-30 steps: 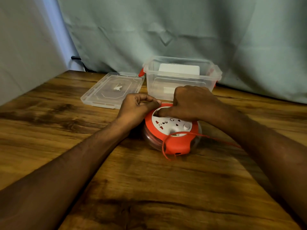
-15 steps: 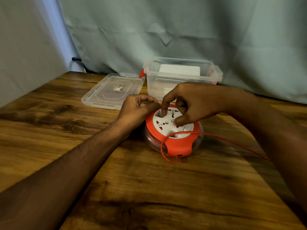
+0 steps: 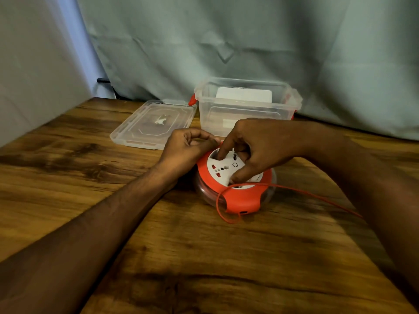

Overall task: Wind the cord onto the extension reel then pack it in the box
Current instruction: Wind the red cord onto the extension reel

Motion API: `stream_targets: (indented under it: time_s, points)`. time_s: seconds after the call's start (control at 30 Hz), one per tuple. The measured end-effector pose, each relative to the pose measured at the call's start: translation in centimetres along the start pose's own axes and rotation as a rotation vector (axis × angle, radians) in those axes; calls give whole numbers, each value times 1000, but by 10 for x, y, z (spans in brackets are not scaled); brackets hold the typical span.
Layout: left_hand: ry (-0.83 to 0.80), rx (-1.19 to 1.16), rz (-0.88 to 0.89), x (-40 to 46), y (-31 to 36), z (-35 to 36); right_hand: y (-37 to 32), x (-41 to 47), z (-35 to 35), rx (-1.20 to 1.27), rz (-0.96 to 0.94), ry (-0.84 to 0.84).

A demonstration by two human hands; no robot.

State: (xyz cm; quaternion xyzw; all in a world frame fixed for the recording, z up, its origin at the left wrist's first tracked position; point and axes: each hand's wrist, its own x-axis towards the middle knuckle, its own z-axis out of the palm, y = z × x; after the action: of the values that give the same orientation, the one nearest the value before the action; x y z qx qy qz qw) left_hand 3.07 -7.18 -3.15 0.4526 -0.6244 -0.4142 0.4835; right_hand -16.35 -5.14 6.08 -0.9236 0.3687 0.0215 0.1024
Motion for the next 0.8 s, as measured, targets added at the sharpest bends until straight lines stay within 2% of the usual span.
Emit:
stream_targets:
  time_s: [0.47,0.8]
  points:
    - [-29,7,22,-2,5,1,0,10,13,-69,102,183]
    - [22,15,-26,-1,3,2,11,17,29,-200,297,391]
